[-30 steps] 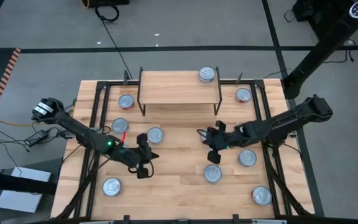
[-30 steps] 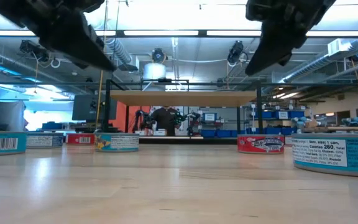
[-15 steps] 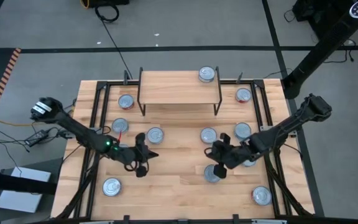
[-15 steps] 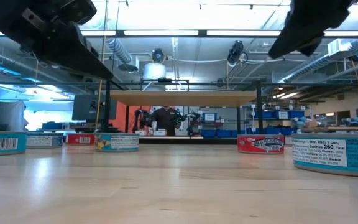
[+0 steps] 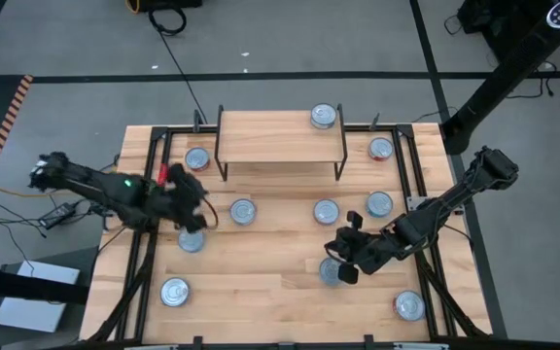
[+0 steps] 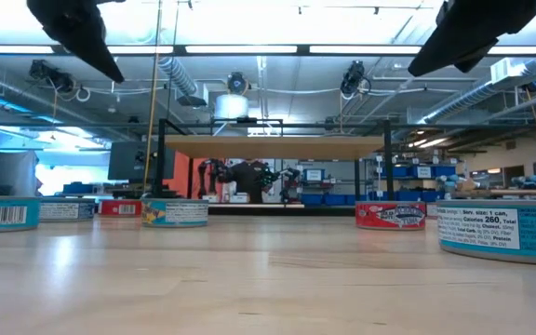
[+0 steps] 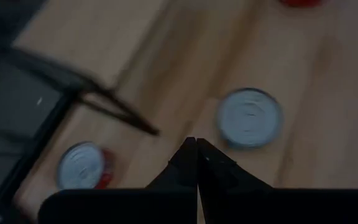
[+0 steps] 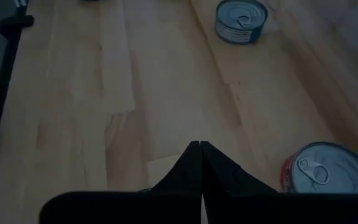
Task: Stack canned seafood by type on shelf
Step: Put the red tuna can on the shelf
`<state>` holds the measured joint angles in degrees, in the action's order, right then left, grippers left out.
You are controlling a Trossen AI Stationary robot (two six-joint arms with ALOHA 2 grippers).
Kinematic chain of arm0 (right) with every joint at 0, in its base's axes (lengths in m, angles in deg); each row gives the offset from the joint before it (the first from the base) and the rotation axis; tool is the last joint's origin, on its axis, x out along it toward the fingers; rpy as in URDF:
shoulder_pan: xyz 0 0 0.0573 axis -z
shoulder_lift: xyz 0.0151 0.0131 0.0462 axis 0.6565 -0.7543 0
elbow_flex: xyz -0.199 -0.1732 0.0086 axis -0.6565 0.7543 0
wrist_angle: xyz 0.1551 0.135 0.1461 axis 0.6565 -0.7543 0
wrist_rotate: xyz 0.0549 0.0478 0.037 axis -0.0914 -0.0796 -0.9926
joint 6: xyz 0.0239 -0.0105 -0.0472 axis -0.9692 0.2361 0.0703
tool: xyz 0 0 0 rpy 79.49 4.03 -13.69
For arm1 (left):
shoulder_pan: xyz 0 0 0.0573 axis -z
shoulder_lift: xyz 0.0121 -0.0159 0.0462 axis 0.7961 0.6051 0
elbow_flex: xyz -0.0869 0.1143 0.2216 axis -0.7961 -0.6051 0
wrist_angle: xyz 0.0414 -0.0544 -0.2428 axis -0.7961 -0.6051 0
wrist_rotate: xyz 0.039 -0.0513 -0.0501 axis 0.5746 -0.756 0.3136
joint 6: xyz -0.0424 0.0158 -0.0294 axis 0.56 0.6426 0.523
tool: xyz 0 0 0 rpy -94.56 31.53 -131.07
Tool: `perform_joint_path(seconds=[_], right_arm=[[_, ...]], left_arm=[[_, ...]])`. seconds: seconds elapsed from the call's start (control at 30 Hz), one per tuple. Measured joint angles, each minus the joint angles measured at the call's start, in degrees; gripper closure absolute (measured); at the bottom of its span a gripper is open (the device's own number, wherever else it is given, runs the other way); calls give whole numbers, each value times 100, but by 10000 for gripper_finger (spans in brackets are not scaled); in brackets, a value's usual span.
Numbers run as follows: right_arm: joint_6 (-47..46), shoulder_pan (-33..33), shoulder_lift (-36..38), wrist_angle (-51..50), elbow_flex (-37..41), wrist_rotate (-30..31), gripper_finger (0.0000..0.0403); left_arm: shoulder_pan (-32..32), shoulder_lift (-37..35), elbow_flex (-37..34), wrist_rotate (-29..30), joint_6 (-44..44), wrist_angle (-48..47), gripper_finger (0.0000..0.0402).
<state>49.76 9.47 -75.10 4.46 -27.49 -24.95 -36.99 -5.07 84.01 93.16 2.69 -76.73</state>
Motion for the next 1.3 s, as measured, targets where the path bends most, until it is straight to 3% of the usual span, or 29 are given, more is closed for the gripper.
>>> perform_joint_path(seconds=[0.2, 0.4, 0.7, 0.83, 0.97, 1.3], right_arm=[[153, 181, 0, 2, 0, -43, 396], [263, 180, 0, 3, 0, -65, 396], [256, 169, 0, 48, 0, -65, 396], [290, 169, 0, 50, -2, -65, 396], [485, 169, 0, 50, -1, -65, 396], [862, 279, 0, 52, -2, -67, 396]], left_arm=[[-1097, -895, 0, -169, -302, -90, 401], [-2278, -945, 0, -738, -893, -46, 401], [-4425, -325, 0, -1987, -1990, 236, 401], [-5237, 12, 0, -2144, -2334, 422, 401], [-6083, 378, 0, -2701, -2449, 452, 401], [-7436, 1670, 0, -3605, -2567, 968, 401]])
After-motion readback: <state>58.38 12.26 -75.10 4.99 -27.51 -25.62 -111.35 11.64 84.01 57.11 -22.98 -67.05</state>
